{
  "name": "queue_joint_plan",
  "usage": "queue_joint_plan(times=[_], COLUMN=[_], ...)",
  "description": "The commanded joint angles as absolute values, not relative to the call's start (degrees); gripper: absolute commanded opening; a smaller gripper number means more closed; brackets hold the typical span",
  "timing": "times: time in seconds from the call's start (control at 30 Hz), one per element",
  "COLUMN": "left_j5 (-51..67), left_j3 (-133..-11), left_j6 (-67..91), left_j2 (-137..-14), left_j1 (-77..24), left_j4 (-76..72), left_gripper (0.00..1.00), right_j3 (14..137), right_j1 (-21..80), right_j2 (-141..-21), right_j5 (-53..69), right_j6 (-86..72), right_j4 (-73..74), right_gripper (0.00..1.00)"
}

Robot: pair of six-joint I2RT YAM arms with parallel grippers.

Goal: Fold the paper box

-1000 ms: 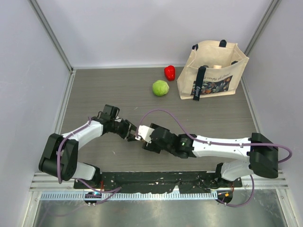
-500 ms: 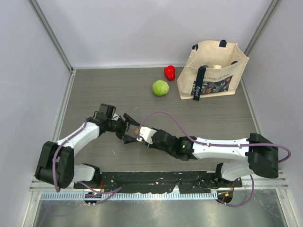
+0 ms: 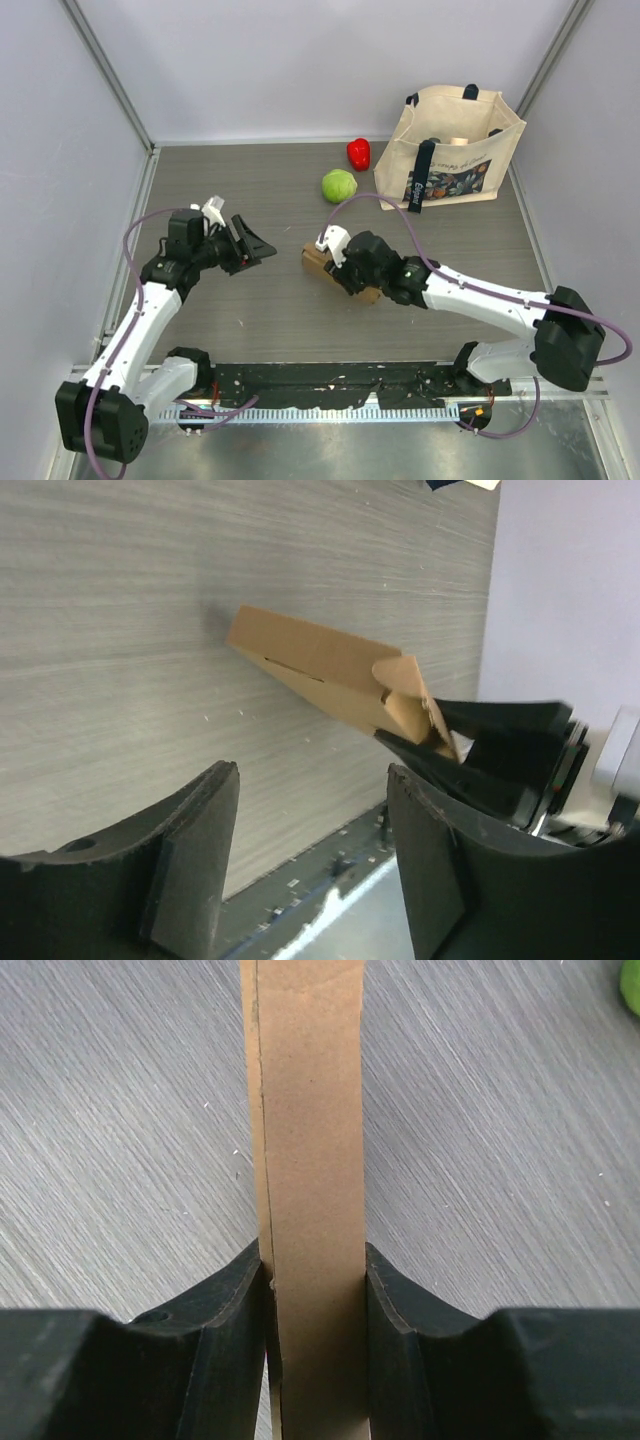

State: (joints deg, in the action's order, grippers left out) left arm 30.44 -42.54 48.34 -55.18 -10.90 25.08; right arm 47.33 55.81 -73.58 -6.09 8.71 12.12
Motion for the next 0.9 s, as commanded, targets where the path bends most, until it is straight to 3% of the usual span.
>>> queue_joint_plan(times=[0.0, 0.13, 0.33, 0.57, 0.87], left_j5=[29.96, 32.25, 30.77, 28.48, 29.71], left_j3=[-45.35, -49.03, -49.75, -53.70, -58.00], left_j6=[34.73, 28.49, 18.82, 13.98, 11.25], left_j2=[-56.07, -60.73, -62.75, -66.53, -72.68], left_j1=[-11.86, -14.49, -19.86, -21.79, -22.85], left_j4=[23.82, 23.82, 19.87, 22.41, 24.87], left_gripper=[0.60, 0.51, 0.55, 0.55, 0.65], right_j3=[52.64, 55.19, 56.69, 56.52, 56.25], right_j1=[52.39, 50.54, 48.35, 47.99, 47.99], right_j2=[-77.42, -80.24, -82.35, -81.13, -77.96], right_j5=[4.65, 7.29, 9.23, 6.33, 6.68], right_j6=[5.01, 5.27, 5.80, 6.24, 6.06], right_j4=[17.66, 19.60, 20.30, 19.78, 19.95], right_gripper=[0.40, 0.44, 0.48, 0.67, 0.71])
